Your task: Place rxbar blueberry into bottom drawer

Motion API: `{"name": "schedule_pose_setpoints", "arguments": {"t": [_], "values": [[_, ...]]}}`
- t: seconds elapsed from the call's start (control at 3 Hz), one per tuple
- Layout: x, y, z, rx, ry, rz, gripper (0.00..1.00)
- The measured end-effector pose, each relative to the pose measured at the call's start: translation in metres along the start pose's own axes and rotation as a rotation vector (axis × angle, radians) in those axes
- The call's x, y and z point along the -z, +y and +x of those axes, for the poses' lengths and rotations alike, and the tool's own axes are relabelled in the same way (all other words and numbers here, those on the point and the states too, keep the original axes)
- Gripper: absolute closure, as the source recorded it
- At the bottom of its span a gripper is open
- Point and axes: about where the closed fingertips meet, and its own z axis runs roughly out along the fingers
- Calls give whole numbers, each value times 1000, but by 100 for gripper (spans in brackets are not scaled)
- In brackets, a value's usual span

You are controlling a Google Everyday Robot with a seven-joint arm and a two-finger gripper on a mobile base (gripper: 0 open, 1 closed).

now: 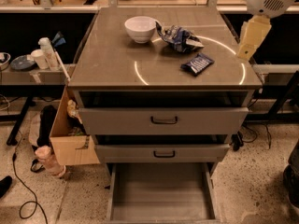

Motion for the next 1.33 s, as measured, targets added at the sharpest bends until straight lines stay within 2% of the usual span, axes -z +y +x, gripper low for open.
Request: {"name": "schedule_pose_setpoints", "arguments": {"t": [0.33, 0.67, 1.0, 1.33], "values": [[-20, -17, 2, -9, 4, -27, 0], [-44, -32, -2, 6, -1, -77, 0], [-83, -64, -11, 17, -25, -123, 0], [-85, -79, -17, 16, -44, -77, 0]]}}
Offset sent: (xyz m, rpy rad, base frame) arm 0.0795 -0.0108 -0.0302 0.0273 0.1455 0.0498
